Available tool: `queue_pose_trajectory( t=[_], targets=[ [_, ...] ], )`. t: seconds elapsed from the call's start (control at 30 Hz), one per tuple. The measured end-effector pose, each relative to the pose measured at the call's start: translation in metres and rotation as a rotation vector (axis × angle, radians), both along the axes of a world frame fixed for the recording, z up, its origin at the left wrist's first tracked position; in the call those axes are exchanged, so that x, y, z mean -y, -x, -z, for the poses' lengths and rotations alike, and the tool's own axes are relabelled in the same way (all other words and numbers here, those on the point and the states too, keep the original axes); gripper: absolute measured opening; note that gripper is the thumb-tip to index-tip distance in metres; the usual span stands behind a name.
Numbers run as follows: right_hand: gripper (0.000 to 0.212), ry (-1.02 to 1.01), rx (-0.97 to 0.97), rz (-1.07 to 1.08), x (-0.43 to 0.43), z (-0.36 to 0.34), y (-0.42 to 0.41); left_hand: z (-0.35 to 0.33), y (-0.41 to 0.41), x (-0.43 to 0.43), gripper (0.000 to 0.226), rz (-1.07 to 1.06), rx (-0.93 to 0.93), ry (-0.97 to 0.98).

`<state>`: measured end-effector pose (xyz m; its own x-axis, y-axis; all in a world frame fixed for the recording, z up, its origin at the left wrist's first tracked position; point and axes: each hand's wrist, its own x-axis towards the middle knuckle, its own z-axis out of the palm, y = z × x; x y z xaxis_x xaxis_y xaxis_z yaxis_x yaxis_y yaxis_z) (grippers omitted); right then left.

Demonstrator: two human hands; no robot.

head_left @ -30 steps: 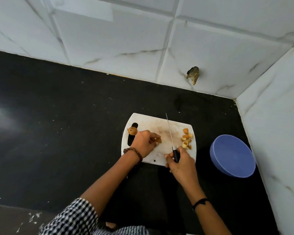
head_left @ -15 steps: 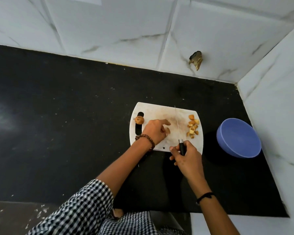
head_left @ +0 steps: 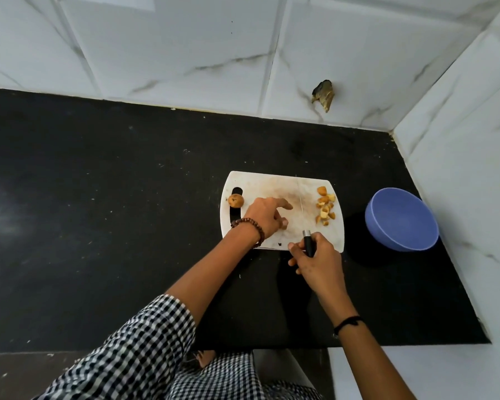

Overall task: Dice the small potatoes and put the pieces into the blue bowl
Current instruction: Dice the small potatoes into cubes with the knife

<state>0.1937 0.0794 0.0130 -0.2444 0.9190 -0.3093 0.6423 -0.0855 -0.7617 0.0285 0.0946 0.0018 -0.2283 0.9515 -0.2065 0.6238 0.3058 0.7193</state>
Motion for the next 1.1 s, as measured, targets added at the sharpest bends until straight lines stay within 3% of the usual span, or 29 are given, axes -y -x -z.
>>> queue_pose_trajectory(
  t=[0.13, 0.37, 0.73, 1.1],
  targets=[
    [0.019, 0.001, 0.001, -0.001, 0.0, 0.0, 0.0, 0.0, -0.001, 0.002, 0.018, 0.03, -0.048, -0.014],
    [0.046, -0.065, -0.018, 0.025, 0.003, 0.002, 0.0, 0.01, -0.009, 0.004, 0.014, -0.216, 0.121, -0.11],
    [0.036, 0.047, 0.08, -0.018, 0.013, 0.01, -0.001, 0.011, -0.014, 0.004, 0.014, -0.264, -0.01, -0.115],
    [0.045, -0.071, 0.313, -0.118, 0.019, 0.007, 0.011, 0.007, -0.019, 0.002, 0.014, -0.232, -0.108, -0.109]
  ],
)
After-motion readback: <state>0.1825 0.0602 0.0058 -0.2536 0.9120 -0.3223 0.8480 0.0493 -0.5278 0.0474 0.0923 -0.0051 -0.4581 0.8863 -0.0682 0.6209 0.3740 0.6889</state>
